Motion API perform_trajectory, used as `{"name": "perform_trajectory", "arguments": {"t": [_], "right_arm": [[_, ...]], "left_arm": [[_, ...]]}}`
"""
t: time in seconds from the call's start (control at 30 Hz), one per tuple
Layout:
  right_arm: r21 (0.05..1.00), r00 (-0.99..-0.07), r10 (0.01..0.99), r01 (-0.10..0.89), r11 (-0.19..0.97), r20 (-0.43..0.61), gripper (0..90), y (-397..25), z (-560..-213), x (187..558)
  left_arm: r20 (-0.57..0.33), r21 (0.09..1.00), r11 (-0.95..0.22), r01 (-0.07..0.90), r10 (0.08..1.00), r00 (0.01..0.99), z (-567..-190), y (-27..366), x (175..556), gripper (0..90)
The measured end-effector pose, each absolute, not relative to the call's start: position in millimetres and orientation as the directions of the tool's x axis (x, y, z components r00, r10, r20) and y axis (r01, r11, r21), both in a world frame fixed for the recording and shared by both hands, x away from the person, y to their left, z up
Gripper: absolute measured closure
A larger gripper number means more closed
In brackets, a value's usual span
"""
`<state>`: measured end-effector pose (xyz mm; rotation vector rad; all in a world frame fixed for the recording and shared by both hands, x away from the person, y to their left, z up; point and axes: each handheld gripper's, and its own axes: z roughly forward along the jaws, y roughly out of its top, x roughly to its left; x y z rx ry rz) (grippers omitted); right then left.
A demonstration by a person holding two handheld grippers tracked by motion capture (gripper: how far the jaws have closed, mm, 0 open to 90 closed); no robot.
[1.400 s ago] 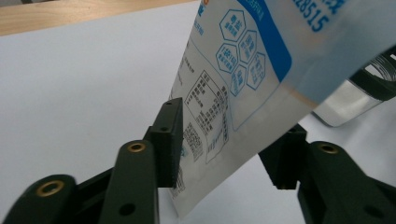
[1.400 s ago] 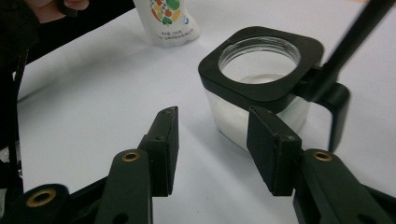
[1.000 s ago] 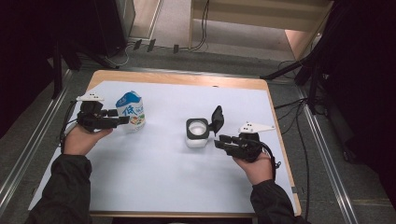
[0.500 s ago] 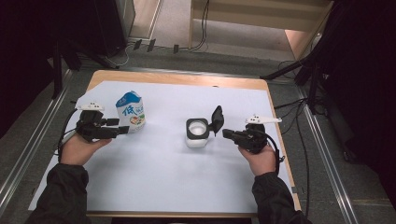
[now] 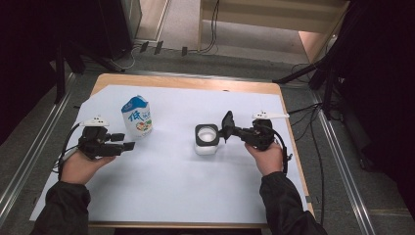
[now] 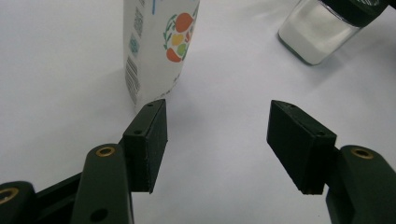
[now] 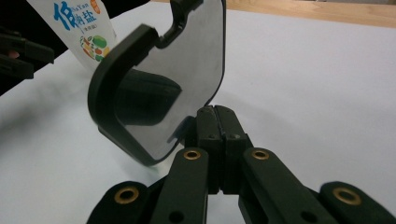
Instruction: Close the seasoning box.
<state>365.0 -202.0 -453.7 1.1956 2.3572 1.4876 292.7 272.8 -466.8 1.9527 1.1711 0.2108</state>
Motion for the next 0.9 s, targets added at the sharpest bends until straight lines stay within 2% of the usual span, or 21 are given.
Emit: {"name": "perform_trajectory", "arguments": {"t": [0.9], "right_arm": [[0.815, -0.71, 0.629, 0.543, 0.205, 0.315, 90.0, -175, -449, 376]], "left_arm": [[-0.251, 0.72, -0.282, 0.634, 0.746, 0.616, -469, 252, 293, 39.5]]}}
